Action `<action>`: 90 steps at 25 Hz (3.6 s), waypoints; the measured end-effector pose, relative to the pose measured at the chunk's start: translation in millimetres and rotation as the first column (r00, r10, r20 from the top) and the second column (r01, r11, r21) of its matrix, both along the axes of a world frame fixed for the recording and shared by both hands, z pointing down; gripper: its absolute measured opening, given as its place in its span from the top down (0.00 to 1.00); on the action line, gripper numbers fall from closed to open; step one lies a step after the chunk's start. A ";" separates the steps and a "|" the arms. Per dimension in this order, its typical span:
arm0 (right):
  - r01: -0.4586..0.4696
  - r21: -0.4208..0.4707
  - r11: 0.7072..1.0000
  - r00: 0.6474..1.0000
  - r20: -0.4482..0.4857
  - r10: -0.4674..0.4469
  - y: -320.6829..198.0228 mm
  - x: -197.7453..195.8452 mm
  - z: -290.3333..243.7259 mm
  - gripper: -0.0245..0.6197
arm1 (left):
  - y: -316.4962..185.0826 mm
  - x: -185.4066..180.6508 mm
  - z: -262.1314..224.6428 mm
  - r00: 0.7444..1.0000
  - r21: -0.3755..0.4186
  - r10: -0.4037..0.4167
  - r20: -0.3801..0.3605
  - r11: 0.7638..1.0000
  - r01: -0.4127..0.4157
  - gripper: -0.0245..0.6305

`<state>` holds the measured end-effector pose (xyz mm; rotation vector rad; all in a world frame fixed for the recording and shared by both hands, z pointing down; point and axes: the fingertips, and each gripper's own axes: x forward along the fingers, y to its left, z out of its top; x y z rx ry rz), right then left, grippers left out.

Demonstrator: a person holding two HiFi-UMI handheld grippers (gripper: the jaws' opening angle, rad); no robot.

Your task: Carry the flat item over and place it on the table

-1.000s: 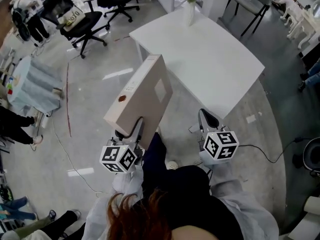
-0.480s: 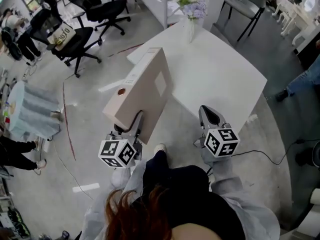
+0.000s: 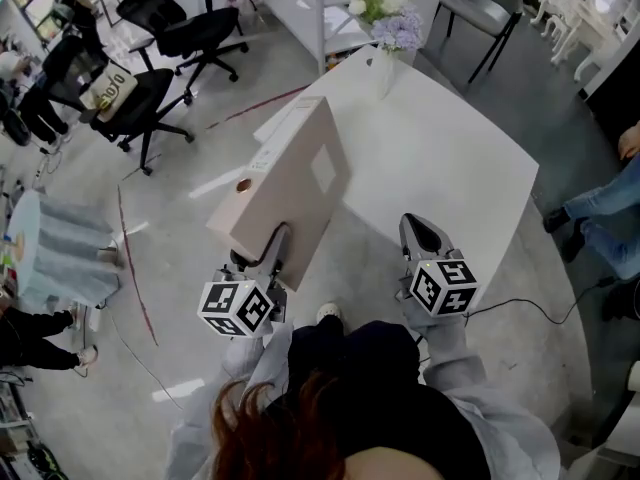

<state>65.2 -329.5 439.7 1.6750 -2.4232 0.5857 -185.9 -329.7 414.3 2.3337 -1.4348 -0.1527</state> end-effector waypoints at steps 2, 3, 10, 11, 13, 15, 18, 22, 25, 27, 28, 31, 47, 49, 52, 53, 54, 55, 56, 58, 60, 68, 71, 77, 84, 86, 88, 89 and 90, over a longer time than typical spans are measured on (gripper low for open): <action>-0.001 -0.019 1.000 1.000 0.004 0.001 -3.7 -4.7 6.1 0.95 | -3.8 -4.7 4.0 1.000 -0.014 0.000 -0.012 1.000 0.000 0.53; 0.002 -0.030 1.000 1.000 0.004 -0.002 -5.0 -7.6 8.9 0.95 | -5.0 -7.7 5.6 1.000 -0.024 -0.003 -0.024 1.000 0.003 0.53; 0.006 -0.078 0.997 1.000 0.003 -0.006 -18.2 -14.1 21.7 0.95 | -24.2 -14.5 13.8 0.982 -0.092 -0.021 -0.188 0.996 0.004 0.53; 0.005 -0.081 0.997 1.000 0.002 -0.005 -20.7 -14.1 25.7 0.95 | -27.3 -13.1 16.7 0.976 -0.097 -0.018 -0.218 0.995 -0.004 0.53; 0.001 -0.082 0.997 1.000 0.006 0.000 -30.1 -15.6 30.7 0.95 | -37.2 -11.4 21.2 0.966 -0.103 -0.008 -0.258 0.995 -0.019 0.53; -0.003 -0.077 0.997 1.000 0.011 0.004 -43.8 -18.1 30.5 0.95 | -53.2 -10.1 25.1 0.960 -0.114 -0.003 -0.280 0.993 -0.030 0.53; -0.013 -0.077 0.997 1.000 0.011 0.014 -67.4 -13.7 30.6 0.95 | -81.0 -3.4 30.7 0.954 -0.136 0.001 -0.300 0.990 -0.044 0.53; -0.042 -0.096 0.994 0.999 0.030 0.045 -111.1 -0.8 37.4 0.95 | -123.0 6.8 38.2 0.919 -0.183 0.012 -0.395 0.979 -0.091 0.53; -0.044 -0.091 0.995 0.997 0.065 0.050 -147.2 -0.5 35.4 0.95 | -154.9 11.7 47.9 0.861 -0.241 -0.010 -0.508 0.962 -0.131 0.53; -0.041 -0.098 0.994 0.996 0.073 0.048 -169.3 -2.9 39.0 0.95 | -174.9 12.9 56.2 0.849 -0.264 -0.015 -0.528 0.953 -0.147 0.53; -0.039 -0.103 0.994 0.996 0.077 0.047 -180.0 -4.1 42.0 0.95 | -185.1 13.4 61.1 0.852 -0.277 -0.018 -0.523 0.949 -0.150 0.53; -0.036 -0.117 0.992 0.995 0.088 0.047 -206.1 -2.7 52.5 0.95 | -212.7 17.9 75.9 0.847 -0.309 -0.035 -0.531 0.938 -0.155 0.53; -0.080 -0.188 0.979 0.989 0.106 0.101 -254.8 9.5 86.7 0.95 | -294.8 39.1 133.9 0.677 -0.463 -0.194 -0.710 0.853 -0.242 0.53; -0.077 -0.192 0.978 0.989 0.113 0.100 -260.5 8.0 88.7 0.95 | -299.9 43.2 141.5 0.674 -0.494 -0.220 -0.705 0.834 -0.245 0.53; -0.072 -0.203 0.976 0.987 0.125 0.099 -265.7 6.5 92.6 0.95 | -302.2 43.3 153.9 0.667 -0.551 -0.277 -0.692 0.799 -0.240 0.52; -0.071 -0.204 0.976 0.987 0.130 0.099 -268.3 6.2 93.6 0.95 | -303.6 42.7 156.7 0.666 -0.566 -0.291 -0.687 0.790 -0.238 0.51; -0.070 -0.202 0.977 0.986 0.135 0.099 -271.5 6.0 94.2 0.95 | -305.3 41.9 159.1 0.673 -0.576 -0.298 -0.678 0.783 -0.234 0.50; -0.069 -0.201 0.977 0.985 0.141 0.099 -274.5 5.6 94.6 0.95 | -306.6 40.8 161.2 0.684 -0.584 -0.299 -0.666 0.779 -0.228 0.50; -0.068 -0.200 0.978 0.984 0.146 0.098 -276.9 4.9 95.0 0.95 | -307.5 39.7 162.8 0.697 -0.591 -0.298 -0.652 0.775 -0.222 0.49; -0.066 -0.201 0.977 0.983 0.154 0.098 -279.5 3.5 95.7 0.95 | -308.5 38.2 166.3 0.721 -0.609 -0.299 -0.625 0.765 -0.211 0.46; -0.065 -0.204 0.977 0.983 0.157 0.099 -280.7 2.7 95.8 0.95 | -309.2 36.9 169.6 0.744 -0.632 -0.305 -0.594 0.750 -0.197 0.43; -0.093 -0.194 0.976 0.975 0.179 0.129 -292.5 9.1 95.0 0.95 | -308.0 22.7 186.1 0.874 -0.741 -0.350 -0.337 0.672 -0.016 0.27; -0.097 -0.191 0.977 0.974 0.185 0.133 -295.4 9.9 96.2 0.95 | -304.9 14.9 199.1 0.910 -0.775 -0.360 -0.206 0.628 0.073 0.22; -0.099 -0.197 0.975 0.972 0.189 0.137 -297.7 12.5 100.6 0.95 | -309.9 10.1 205.2 0.939 -0.751 -0.336 -0.077 0.639 0.167 0.20; -0.102 -0.214 0.972 0.971 0.189 0.143 -299.2 13.1 108.4 0.95 | -306.0 5.7 200.0 0.957 -0.731 -0.282 -0.072 0.667 0.142 0.16; -0.105 -0.217 0.970 0.972 0.186 0.147 -298.5 11.3 109.8 0.95 | -303.6 -1.0 192.9 0.964 -0.711 -0.262 -0.046 0.687 0.153 0.19; -0.111 -0.221 0.969 0.972 0.177 0.151 -298.0 10.2 112.1 0.95 | -303.0 -8.0 184.9 0.967 -0.683 -0.254 -0.035 0.712 0.162 0.21; -0.114 -0.223 0.968 0.973 0.171 0.153 -297.7 10.1 113.4 0.95 | -302.9 -10.1 181.2 0.969 -0.668 -0.244 -0.032 0.727 0.161 0.22; -0.117 -0.221 0.968 0.974 0.163 0.155 -297.6 10.1 114.0 0.95 | -302.9 -11.2 177.5 0.973 -0.649 -0.228 -0.030 0.745 0.154 0.24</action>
